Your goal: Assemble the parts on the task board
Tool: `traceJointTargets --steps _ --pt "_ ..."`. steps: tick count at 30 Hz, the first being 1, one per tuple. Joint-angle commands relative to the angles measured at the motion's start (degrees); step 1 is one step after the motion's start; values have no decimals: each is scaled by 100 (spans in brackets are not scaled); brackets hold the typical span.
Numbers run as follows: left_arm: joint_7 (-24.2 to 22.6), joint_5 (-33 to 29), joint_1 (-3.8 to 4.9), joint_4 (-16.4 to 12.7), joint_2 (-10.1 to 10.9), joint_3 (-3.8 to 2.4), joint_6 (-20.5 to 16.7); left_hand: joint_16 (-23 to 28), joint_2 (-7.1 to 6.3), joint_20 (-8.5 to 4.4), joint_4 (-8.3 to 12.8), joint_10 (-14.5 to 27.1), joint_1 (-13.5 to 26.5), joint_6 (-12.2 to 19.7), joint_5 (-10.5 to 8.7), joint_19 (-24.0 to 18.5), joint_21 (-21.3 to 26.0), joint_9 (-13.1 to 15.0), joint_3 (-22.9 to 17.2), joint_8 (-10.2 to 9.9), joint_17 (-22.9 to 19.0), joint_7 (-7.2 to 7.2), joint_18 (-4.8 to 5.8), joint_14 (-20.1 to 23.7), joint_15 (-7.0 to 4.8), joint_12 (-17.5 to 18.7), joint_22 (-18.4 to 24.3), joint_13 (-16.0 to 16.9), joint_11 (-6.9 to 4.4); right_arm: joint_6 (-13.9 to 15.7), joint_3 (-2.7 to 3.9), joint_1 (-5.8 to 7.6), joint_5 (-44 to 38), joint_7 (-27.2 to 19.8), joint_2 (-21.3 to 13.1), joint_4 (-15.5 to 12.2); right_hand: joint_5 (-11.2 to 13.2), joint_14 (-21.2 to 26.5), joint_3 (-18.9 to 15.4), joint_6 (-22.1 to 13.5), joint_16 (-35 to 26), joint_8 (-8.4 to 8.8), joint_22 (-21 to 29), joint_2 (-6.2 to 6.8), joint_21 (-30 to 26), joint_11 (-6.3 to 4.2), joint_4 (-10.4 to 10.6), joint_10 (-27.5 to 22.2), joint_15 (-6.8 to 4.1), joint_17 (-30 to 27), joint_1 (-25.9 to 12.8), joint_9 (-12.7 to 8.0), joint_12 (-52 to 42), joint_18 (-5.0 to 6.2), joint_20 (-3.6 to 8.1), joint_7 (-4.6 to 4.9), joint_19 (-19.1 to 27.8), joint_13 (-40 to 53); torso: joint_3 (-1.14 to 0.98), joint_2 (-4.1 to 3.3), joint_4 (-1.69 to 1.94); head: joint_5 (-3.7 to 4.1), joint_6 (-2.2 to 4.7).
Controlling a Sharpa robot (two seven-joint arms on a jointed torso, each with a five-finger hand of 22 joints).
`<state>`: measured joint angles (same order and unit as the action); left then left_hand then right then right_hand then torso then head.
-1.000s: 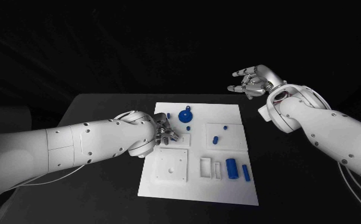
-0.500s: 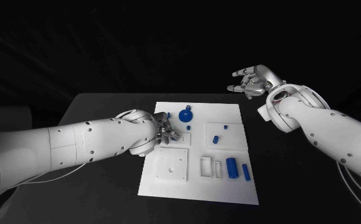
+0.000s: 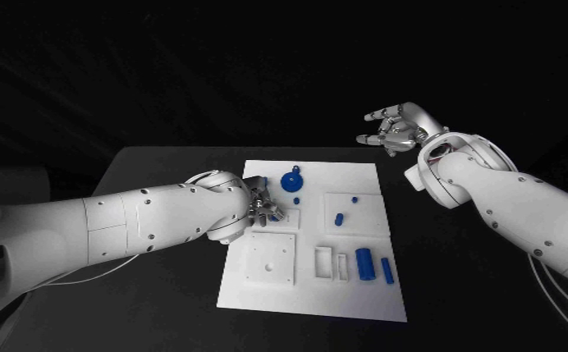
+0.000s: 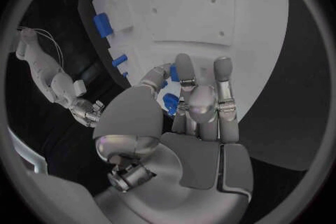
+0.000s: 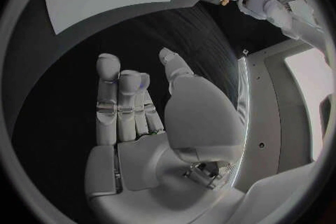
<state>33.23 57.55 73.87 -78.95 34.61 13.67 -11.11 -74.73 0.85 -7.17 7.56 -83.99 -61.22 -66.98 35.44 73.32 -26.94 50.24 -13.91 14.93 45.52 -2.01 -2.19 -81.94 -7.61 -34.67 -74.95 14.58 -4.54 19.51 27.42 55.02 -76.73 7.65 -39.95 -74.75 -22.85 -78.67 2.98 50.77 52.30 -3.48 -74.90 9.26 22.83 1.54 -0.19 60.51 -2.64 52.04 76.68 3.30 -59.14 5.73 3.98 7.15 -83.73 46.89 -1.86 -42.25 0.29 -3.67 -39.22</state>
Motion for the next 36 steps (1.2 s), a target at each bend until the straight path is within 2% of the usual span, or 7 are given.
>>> traceJointTargets --steps 1,16,17,21,25,30,36 --pt "18 6 -26 -4 -46 14 229 -35 108 2 109 -278 -79 -535 -32 27 32 1690 -109 37 24 510 -30 -29 9 -28 -30 -9 -33 -78 3 -11 -1 -25 17 10 17 9 12 -15 -13 17 -235 -41 -36 -27 -32 -22 -25 -2 -24 3 -18 112 -4 15 -110 -8 0 0 2 -3 0" --pt "8 -9 -29 77 -116 12 286 -50 145 56 78 -280 -58 -589 -50 75 120 1911 -83 55 105 531 -78 -39 19 -93 -92 -54 -37 -111 3 -39 3 -25 36 38 -3 10 23 -18 -15 17 -234 -49 -43 -27 -54 -25 -25 -4 -19 3 -16 112 -4 16 -109 -9 3 0 7 6 6" --pt "6 -9 -29 90 -124 12 297 -52 144 58 68 -279 -56 -588 -112 77 123 1922 -71 53 110 533 -81 -42 19 -95 -92 -55 -36 -113 3 -41 4 -25 37 40 -3 10 23 -18 -15 17 -234 -49 -43 -27 -54 -25 -25 -4 -19 3 -16 112 -4 16 -109 -9 3 0 7 7 2" --pt "2 -11 -29 143 -156 12 349 -25 155 67 -30 -277 -73 -585 -701 74 148 1970 90 40 73 539 -80 -34 17 -88 -86 -61 -29 -119 3 -49 7 -25 41 44 -1 16 20 -31 -26 18 -231 -45 -60 -26 -64 -27 -25 -13 -39 2 -15 112 -4 17 -108 -10 5 2 7 4 8" --pt "-3 -8 -29 201 -186 12 367 24 37 42 -295 -275 -22 -570 -1347 83 179 2000 444 16 -7 558 -54 -25 8 -60 -79 -63 -29 -122 3 -57 13 -26 48 50 3 19 6 -67 -29 20 -226 -37 -85 -23 -52 -34 -22 -14 -50 1 -13 114 -6 20 -102 -10 5 1 6 14 16" --pt "-5 17 -29 278 -206 12 407 49 -103 -24 -793 -272 -295 -573 -1527 115 273 2034 823 -42 -58 551 26 -24 -11 -30 -83 -39 -32 -127 3 -66 23 -27 53 58 4 20 -12 -82 -30 20 -228 -31 -75 -20 -31 -36 -21 -16 -60 1 -15 113 -7 22 -106 -9 5 2 4 13 18" --pt "-8 36 -29 305 -208 12 492 60 -297 -35 -898 -272 -375 -593 -1641 125 301 2037 885 -60 -75 552 43 -21 -11 -16 -92 -33 -30 -129 3 -74 28 -28 42 60 8 22 -28 -89 -34 20 -226 -26 -90 -19 -11 -38 -21 -20 -60 0 -15 115 -8 22 -105 -9 7 1 4 28 9"
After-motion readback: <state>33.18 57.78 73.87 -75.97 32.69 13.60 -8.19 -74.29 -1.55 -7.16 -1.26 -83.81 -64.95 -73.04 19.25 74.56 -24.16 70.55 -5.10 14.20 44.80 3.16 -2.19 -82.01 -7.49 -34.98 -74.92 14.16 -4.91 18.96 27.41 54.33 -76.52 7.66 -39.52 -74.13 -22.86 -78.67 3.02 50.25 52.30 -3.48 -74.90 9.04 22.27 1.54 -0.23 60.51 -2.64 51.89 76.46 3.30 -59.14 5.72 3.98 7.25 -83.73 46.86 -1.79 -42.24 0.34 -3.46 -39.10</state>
